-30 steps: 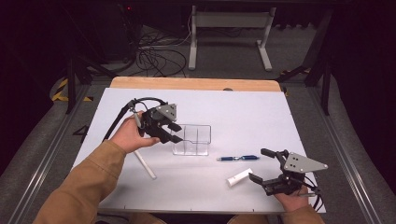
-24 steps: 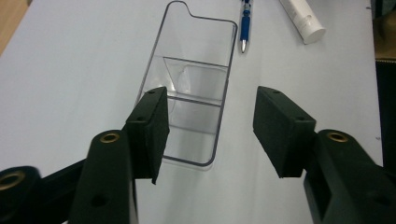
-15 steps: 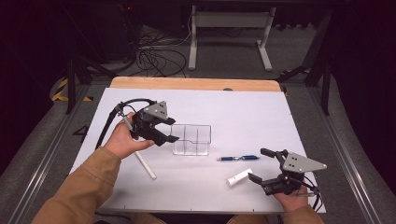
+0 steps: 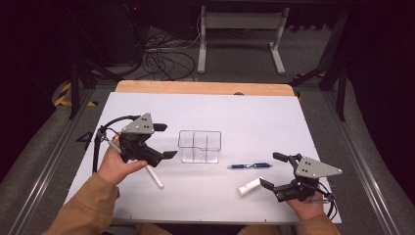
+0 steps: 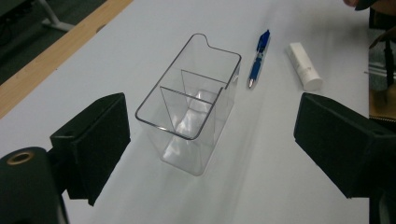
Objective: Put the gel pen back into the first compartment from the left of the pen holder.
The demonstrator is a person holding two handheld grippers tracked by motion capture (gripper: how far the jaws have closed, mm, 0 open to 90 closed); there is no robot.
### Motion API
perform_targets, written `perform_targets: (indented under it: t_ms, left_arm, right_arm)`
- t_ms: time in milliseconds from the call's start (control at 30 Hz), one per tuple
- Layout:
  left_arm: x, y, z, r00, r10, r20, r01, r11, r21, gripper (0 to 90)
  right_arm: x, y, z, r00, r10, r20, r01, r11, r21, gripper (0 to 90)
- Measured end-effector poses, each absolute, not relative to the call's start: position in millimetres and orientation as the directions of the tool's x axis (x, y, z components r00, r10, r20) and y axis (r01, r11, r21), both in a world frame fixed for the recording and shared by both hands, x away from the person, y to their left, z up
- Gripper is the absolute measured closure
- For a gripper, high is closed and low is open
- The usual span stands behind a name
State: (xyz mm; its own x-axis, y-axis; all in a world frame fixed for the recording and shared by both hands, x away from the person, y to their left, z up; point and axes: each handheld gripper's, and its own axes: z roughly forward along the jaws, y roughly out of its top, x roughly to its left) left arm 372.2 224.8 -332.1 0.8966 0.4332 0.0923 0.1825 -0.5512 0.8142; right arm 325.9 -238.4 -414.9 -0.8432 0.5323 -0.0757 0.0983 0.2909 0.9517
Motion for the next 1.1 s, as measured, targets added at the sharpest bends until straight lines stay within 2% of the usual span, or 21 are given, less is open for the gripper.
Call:
perform_targets:
  t_ms: [200,267,567,733,933,1100]
  left_arm:
    - [365,233,-334,0.883,0.463,0.077,0.198,-0.517,0.833,12.2]
    - [362,234,-336,0.865,0.491,0.104,0.193,-0.517,0.834,7.9]
    - [341,250,-357,0.839,0.538,0.076,0.200,-0.436,0.877,7.8]
    - [327,256,-367,0.806,0.584,0.097,0.188,-0.408,0.893,7.8]
    - [324,266,-379,0.807,0.589,0.040,0.230,-0.376,0.898,8.8]
    - [323,270,-382,0.804,0.593,0.032,0.237,-0.370,0.898,8.8]
  right_arm:
    - [327,-237,-413,-0.844,0.531,-0.077,0.098,0.293,0.951,6.9]
    - [327,-237,-413,-0.843,0.532,-0.078,0.098,0.295,0.951,6.9]
    - [333,-233,-406,-0.847,0.525,-0.079,0.116,0.329,0.937,6.9]
    - [338,-228,-400,-0.849,0.520,-0.090,0.121,0.359,0.925,7.6]
    - [343,-223,-394,-0.854,0.510,-0.103,0.111,0.373,0.921,7.8]
    - [346,-221,-394,-0.858,0.503,-0.104,0.117,0.389,0.914,8.1]
